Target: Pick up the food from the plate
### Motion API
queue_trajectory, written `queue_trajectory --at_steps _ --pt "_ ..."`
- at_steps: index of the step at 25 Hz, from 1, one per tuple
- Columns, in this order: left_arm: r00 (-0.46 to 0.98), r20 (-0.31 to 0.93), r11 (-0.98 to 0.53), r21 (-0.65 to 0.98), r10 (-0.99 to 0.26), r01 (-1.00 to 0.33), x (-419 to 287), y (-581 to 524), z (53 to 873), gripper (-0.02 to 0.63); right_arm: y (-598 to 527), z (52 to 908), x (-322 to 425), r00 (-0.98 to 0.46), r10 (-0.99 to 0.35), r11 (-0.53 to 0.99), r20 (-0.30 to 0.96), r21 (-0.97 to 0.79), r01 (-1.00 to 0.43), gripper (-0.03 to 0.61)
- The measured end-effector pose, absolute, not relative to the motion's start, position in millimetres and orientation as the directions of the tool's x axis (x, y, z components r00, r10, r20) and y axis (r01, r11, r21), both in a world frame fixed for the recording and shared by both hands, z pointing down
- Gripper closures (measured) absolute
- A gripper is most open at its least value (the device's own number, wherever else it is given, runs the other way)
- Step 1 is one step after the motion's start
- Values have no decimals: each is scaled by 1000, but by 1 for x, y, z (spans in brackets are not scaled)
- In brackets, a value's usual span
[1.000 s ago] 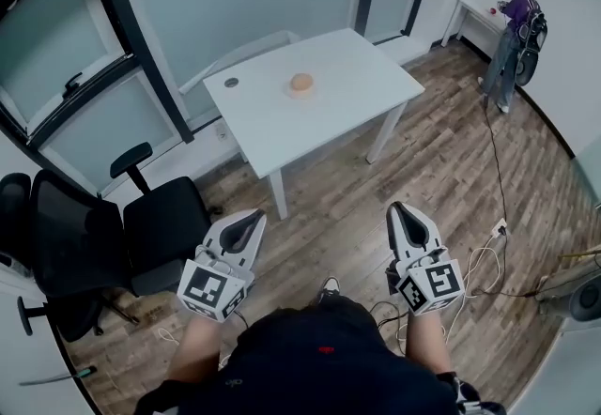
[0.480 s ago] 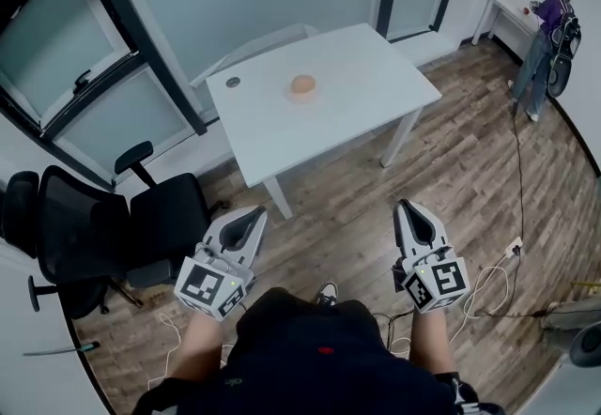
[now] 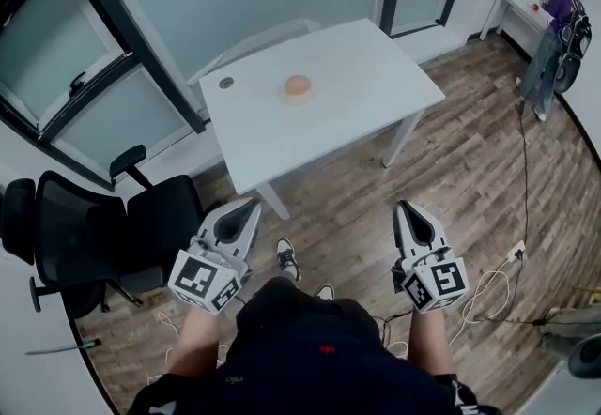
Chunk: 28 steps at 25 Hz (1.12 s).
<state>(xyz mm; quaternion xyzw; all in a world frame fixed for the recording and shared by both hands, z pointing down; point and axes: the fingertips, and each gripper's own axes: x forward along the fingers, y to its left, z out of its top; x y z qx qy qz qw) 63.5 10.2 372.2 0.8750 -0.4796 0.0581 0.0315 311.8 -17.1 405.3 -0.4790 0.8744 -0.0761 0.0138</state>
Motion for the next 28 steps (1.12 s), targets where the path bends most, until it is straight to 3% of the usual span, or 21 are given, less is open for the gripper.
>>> queue_trajectory --at_steps 12,20,28 --pt "541 115 -539 49 -833 -841 28 -95 389 586 -117 414 275 -550 -828 542 107 -96 -835 546" --pt "506 71 -500 89 -860 -862 -52 -185 390 586 -220 417 184 -596 -786 594 165 -67 -802 546" --pt "540 136 -524 136 -831 -841 -119 -248 413 586 -294 415 93 -628 -754 636 192 -26 -771 546"
